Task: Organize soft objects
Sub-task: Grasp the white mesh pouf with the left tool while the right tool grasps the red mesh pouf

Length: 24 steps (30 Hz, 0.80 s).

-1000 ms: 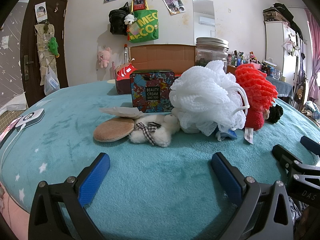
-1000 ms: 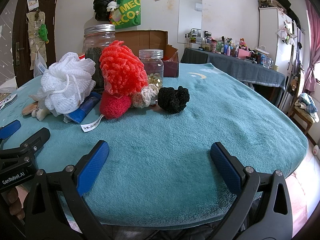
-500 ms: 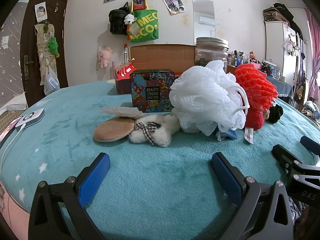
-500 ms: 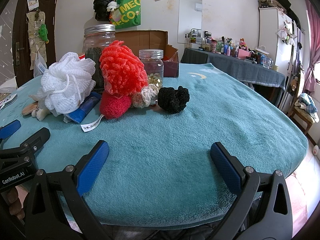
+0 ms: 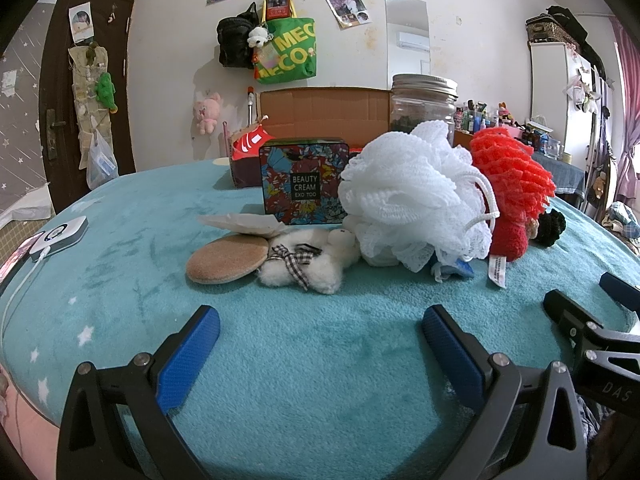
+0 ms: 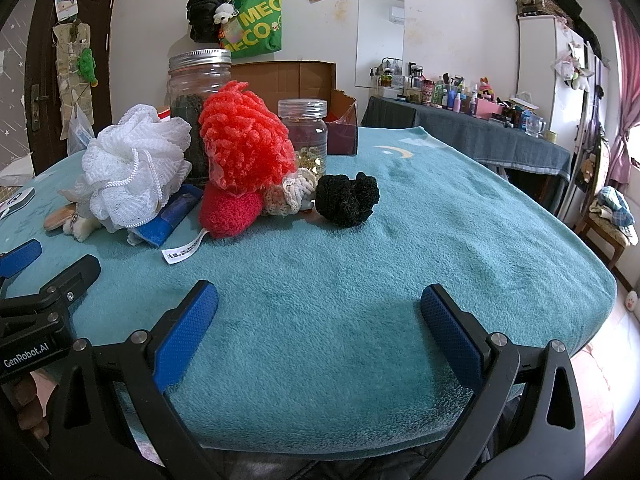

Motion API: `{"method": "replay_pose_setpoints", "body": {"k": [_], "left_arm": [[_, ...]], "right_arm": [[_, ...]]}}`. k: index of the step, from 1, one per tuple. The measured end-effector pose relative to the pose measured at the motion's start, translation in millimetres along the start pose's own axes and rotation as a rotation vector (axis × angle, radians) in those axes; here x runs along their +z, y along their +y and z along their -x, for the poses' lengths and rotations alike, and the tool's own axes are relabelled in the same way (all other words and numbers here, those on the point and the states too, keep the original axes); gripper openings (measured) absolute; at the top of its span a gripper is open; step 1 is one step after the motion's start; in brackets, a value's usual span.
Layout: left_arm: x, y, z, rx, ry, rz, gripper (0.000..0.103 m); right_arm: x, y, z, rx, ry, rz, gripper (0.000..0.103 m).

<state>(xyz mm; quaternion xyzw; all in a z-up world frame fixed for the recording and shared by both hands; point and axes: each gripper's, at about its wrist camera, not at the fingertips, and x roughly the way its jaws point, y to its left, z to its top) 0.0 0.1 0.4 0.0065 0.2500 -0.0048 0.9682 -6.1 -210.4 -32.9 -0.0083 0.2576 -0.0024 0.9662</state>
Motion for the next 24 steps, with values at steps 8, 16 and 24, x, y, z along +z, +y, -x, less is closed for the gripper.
{"method": "replay_pose_setpoints", "body": {"k": [8,16,24], "left_arm": [[25,-2,9,-0.08,-0.016,-0.006,0.103],[65,-7,12,-0.211,-0.024,-0.028,0.103],[95,-16,-15,-0.271,0.047,-0.064,0.103]], "right_arm": [[11,-5,-1,0.043,0.031,-0.016,0.103],[47,-18,13,0.106,-0.056,-0.005,0.103],[89,-23,-9,0.194,-0.069,0.021,0.103]]}}
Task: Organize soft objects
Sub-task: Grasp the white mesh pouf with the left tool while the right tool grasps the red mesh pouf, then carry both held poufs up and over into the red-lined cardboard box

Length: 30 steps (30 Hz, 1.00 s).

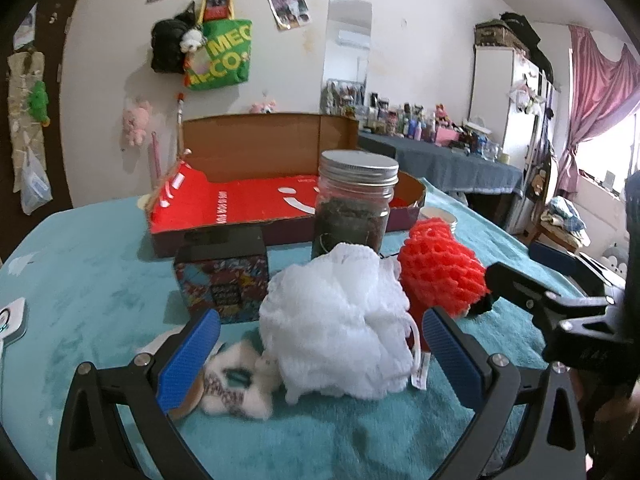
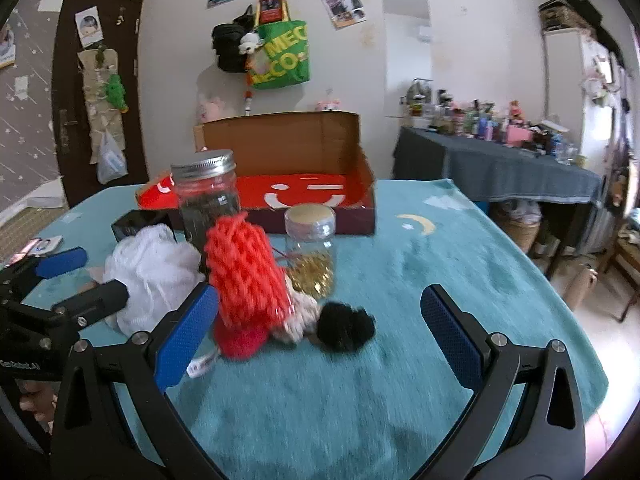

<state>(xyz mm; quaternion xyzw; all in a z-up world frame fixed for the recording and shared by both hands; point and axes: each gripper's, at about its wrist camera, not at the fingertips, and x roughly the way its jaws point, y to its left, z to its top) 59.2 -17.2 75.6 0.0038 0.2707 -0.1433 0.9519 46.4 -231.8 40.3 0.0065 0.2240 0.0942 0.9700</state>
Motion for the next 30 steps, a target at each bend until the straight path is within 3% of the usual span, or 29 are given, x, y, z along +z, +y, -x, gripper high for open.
{"method": "replay_pose_setpoints", "body": {"k": [5,7,9,10,12,13,19,30], "left_arm": [[6,1,-20,-0.005,0.075,-0.004,0.103],[5,1,-25,-0.017,0.095,-0.003,0.099],[3,1,-30,-0.038,0.113,-0.007,0.079],[1,0,-32,-0.056,0.13,-0.006,0.072],[-1,2,-30,-0.077,0.127,0.006,0.064],[-2,3,-27,-0.085,0.12,0.011,0.06],[-2,6,-18,-0.111,0.109,0.026,0.047],[19,18,10,-0.111,0.056,0.029,0.044]], "right_arm": [[14,-7,-26,0.11,0.064,0.001,0.103],[17,-8,-37,0.17,0.097,0.004,0.098],[15,-3,-46,0.217,0.131,0.021,0.078],[14,-2,-48,0.245,0.143,0.022,0.073],[12,1,-50,0.322,0.163,0.008,0.045],[12,2,-49,0.341,0.164,0.005,0.042],[8,7,-36,0.342,0.12,0.011,0.034],[20,2,-8,0.34,0.047,-0.006,0.031]]}}
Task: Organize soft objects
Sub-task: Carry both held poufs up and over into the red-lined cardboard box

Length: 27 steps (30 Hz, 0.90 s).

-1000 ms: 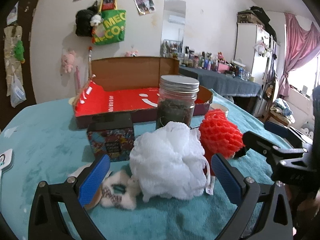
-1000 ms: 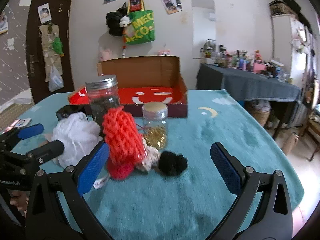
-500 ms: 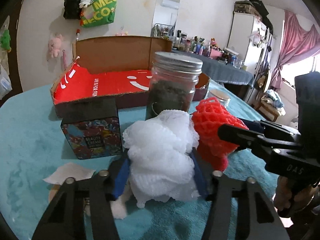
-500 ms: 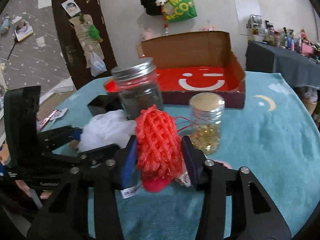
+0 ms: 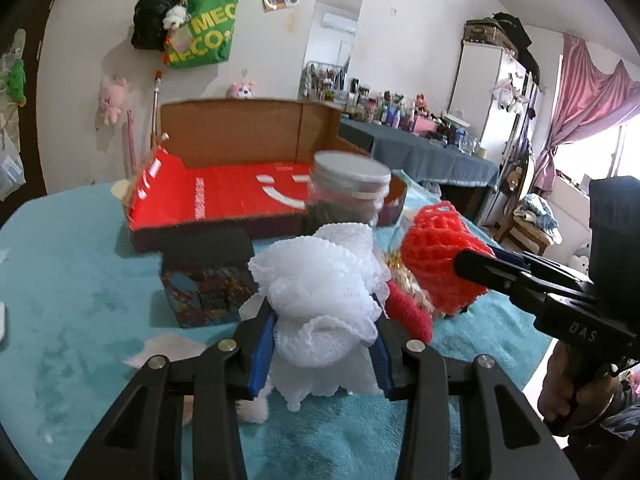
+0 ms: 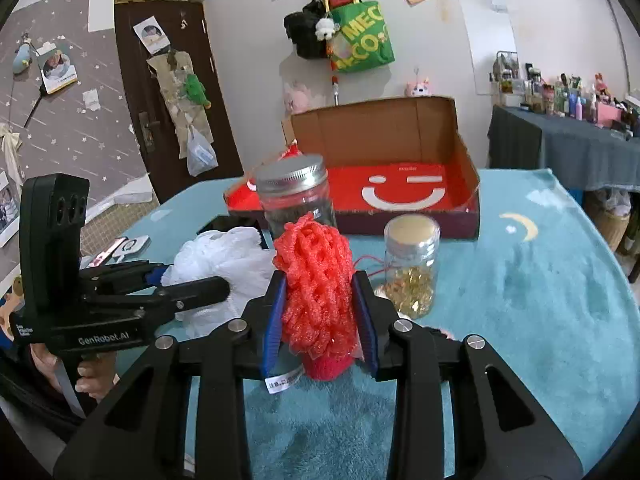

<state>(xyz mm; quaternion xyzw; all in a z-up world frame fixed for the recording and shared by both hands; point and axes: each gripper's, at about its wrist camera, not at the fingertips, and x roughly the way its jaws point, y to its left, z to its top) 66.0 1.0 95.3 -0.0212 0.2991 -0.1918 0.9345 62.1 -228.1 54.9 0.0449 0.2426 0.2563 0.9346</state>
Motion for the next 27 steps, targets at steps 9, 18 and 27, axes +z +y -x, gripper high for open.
{"method": "replay_pose_setpoints", "body": {"k": [9,18,27], "left_arm": [[33,18,26,0.034,-0.076,0.003,0.043],[85,41,15,0.023,-0.083,-0.016,0.043],[138,50,-29,0.008,-0.012,-0.11,0.043]], "right_arm": [[28,-4,14,-0.009,-0.068,0.009,0.031],[79,-19,6,0.005,-0.095,0.046,0.031],[137,-28,-39,0.028,-0.012,0.132,0.031]]}}
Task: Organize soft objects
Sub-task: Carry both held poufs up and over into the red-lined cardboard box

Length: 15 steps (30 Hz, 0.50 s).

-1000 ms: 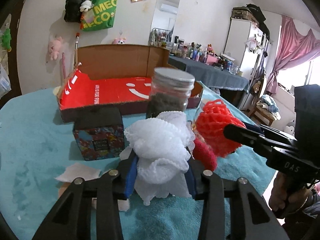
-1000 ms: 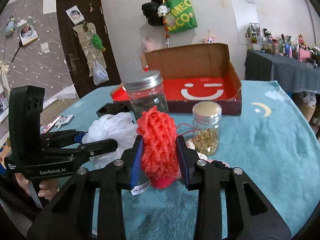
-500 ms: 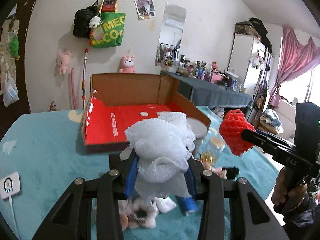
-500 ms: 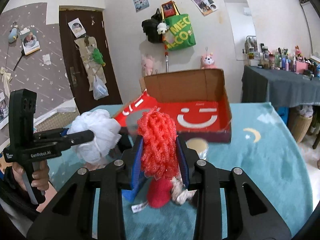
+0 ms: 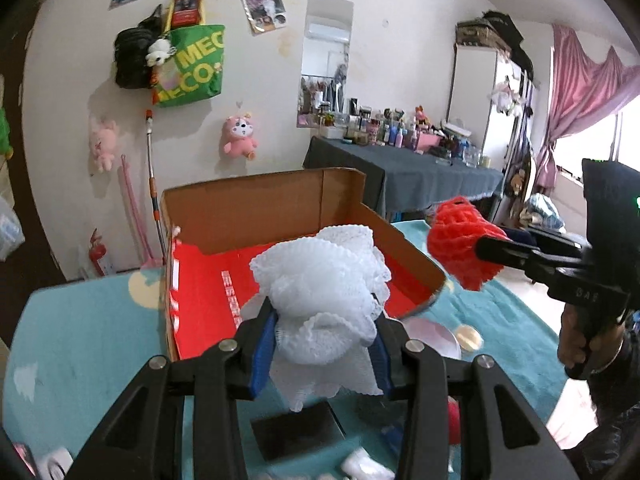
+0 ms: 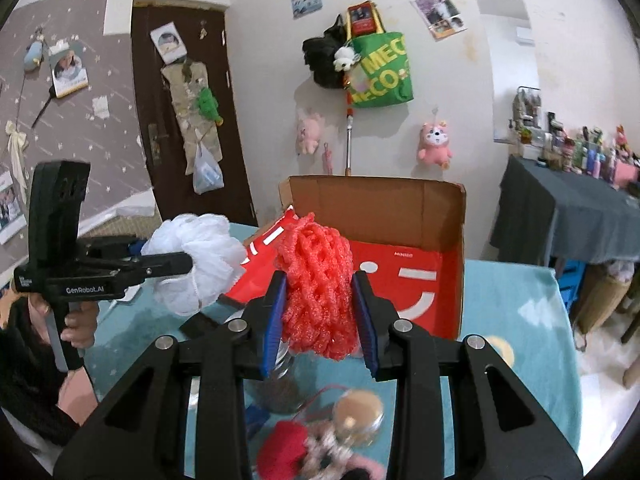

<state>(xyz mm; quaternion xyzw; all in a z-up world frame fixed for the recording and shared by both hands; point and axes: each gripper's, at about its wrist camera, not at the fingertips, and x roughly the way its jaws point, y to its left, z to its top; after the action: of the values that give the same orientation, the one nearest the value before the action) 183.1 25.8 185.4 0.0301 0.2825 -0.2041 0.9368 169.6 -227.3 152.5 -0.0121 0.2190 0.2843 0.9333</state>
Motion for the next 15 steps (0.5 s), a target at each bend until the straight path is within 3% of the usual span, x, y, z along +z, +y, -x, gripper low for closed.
{"method": "replay_pose_setpoints", "body": {"k": [8,15], "left_arm": [[43,12,-82,0.012,0.118,-0.073,0.043],[62,30,-165,0.042,0.236,-0.06,0.044]], "right_arm": [[43,-31,-88,-0.016,0.164,0.011,0.031],[61,-72,-186,-0.077,0.33,-0.066,0.031]]}}
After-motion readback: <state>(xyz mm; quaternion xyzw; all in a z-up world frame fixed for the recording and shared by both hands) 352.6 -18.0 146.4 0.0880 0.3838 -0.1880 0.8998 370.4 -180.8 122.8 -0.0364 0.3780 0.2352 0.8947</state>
